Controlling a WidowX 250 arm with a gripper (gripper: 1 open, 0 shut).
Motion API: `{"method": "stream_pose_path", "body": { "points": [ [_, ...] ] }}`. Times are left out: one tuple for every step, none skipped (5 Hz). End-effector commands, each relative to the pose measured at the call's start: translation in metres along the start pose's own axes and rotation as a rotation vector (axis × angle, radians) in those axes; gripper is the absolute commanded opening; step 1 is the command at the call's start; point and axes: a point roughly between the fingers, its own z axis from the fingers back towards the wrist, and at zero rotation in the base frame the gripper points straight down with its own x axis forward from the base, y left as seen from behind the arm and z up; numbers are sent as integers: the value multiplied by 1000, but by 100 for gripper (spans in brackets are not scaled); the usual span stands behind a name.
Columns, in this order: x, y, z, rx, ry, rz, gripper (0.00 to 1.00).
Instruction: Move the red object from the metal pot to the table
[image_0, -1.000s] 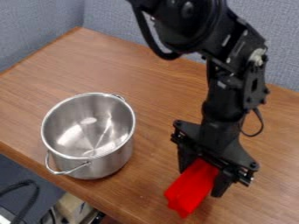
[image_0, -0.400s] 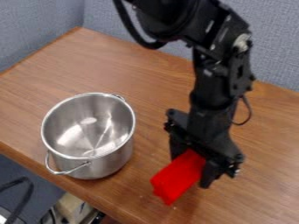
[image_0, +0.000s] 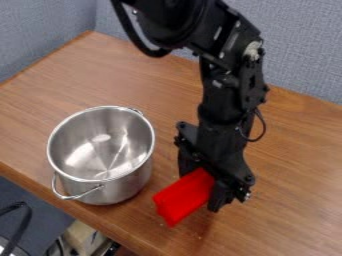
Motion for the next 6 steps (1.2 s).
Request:
{"method": "stream_pose_path", "body": {
  "points": [
    [5,11,23,30,-45,15,0],
    [7,14,22,46,-47,1,0],
    [-4,16,28,46,-48,-47,0],
    [-10,12,28,43,-48,-96,0],
    [-6,15,19,-1,-68,7,0],
    [-4,20,11,-31,-70,115,0]
  ]
}}
